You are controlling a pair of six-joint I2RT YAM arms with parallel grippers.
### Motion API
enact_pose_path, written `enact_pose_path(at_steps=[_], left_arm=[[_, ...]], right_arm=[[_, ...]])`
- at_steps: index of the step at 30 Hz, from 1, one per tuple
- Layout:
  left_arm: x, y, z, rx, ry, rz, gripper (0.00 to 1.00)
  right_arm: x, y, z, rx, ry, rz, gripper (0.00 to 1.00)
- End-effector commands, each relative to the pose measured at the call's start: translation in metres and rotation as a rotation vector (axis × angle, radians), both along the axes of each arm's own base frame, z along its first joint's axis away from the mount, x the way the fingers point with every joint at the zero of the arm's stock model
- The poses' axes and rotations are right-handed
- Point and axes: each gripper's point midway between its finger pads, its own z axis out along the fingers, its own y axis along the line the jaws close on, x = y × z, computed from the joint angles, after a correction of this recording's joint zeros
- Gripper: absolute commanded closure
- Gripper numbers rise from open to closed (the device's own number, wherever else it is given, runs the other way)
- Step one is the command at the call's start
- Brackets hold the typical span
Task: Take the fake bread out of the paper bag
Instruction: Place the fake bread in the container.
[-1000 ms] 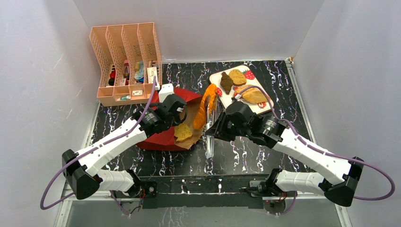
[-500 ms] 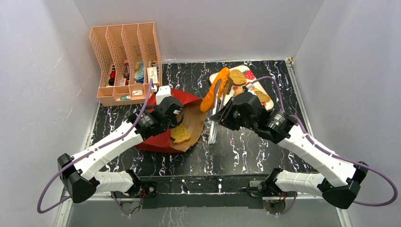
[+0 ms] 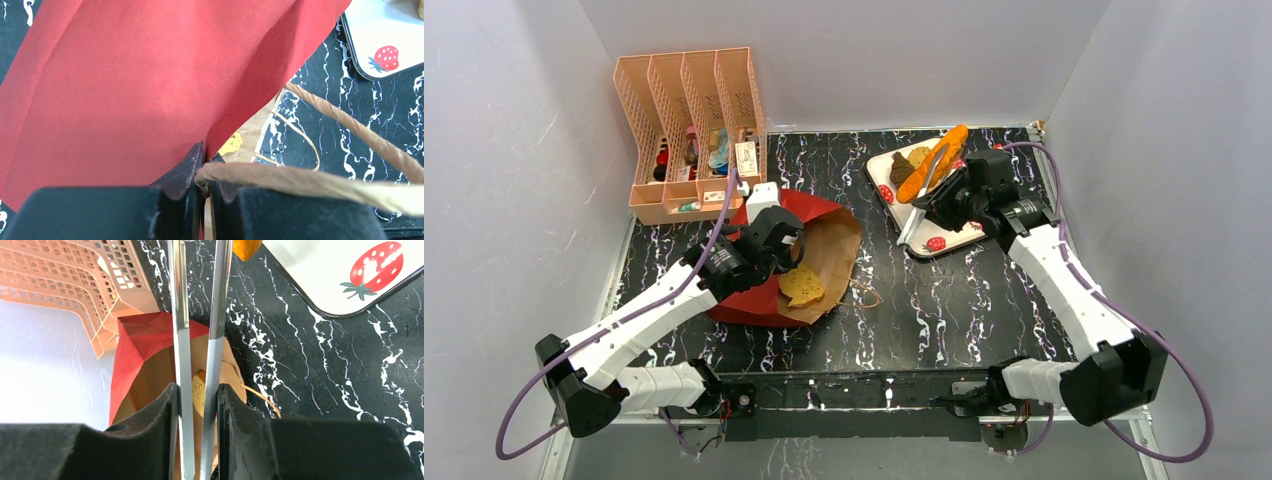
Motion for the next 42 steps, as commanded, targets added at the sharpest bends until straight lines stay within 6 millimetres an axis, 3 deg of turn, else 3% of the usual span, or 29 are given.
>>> enact_pose_path(at_steps=[1, 9, 19, 24, 29, 35, 42], left_arm=[[-0.003, 0.008, 0.007, 0.011, -0.007, 0.002, 0.94], [0.001, 0.004, 0.005, 0.015, -0.004, -0.004, 0.94], [0.004, 0.001, 0.003, 0.018, -0.002, 0.001, 0.94], [0.003, 0.004, 0.004, 0.017, -0.007, 0.013, 0.94], [0.002, 0.006, 0.005, 0.008, -0.013, 0.025, 0.94], [0.001, 0.006, 0.010, -0.011, -0.027, 0.021, 0.94], [-0.001, 0.003, 0.011, -0.035, -0.036, -0.009, 0.94]], right_arm=[[0.029, 0.006, 0.015, 0.092, -0.103, 0.081, 1.00], [0.056, -0.012, -0.018, 0.163, -0.057, 0.048, 1.00], [0.081, -0.024, -0.040, 0.186, -0.021, 0.026, 1.00], [0.086, -0.027, -0.051, 0.189, 0.010, 0.024, 0.85], [0.091, -0.032, -0.056, 0.188, 0.024, 0.021, 0.74], [0.090, -0.033, -0.060, 0.197, 0.044, 0.025, 0.70], [0.092, -0.038, -0.051, 0.198, 0.028, 0.021, 0.67]])
